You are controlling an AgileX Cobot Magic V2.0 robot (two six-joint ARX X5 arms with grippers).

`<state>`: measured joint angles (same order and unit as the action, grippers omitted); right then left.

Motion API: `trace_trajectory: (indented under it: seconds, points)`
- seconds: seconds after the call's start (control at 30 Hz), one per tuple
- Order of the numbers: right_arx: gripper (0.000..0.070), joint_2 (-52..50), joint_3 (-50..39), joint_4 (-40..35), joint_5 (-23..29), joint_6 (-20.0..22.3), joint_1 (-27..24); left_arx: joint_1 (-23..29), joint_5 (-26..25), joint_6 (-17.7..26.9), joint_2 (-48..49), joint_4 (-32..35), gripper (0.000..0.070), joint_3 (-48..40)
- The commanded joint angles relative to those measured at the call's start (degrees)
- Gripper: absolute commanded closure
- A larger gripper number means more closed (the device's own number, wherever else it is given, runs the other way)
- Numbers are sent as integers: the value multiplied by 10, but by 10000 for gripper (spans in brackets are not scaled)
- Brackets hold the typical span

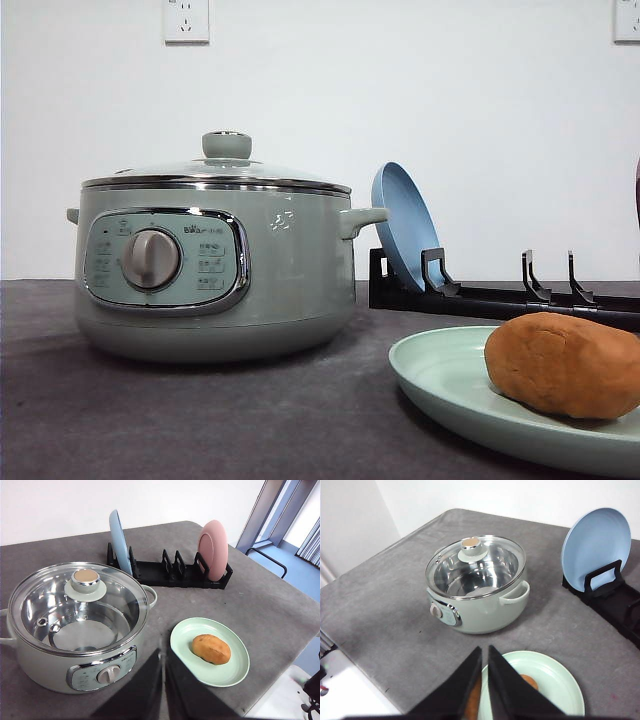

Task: Transfer potato from steamer to green plate

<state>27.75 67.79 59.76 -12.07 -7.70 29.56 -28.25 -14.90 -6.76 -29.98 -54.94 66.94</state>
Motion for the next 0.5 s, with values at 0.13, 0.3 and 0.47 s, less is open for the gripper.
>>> trace_trajectory:
  seconds: [0.13, 0.3, 0.47]
  points:
    - [696, 2, 8, -7, 1, 3, 3, -3, -1, 2, -3, 6, 700, 5]
    - [696, 2, 8, -7, 1, 3, 3, -3, -1, 2, -3, 6, 700, 5]
    - [696, 2, 8, -7, 1, 3, 3, -3, -1, 2, -3, 6, 700, 5]
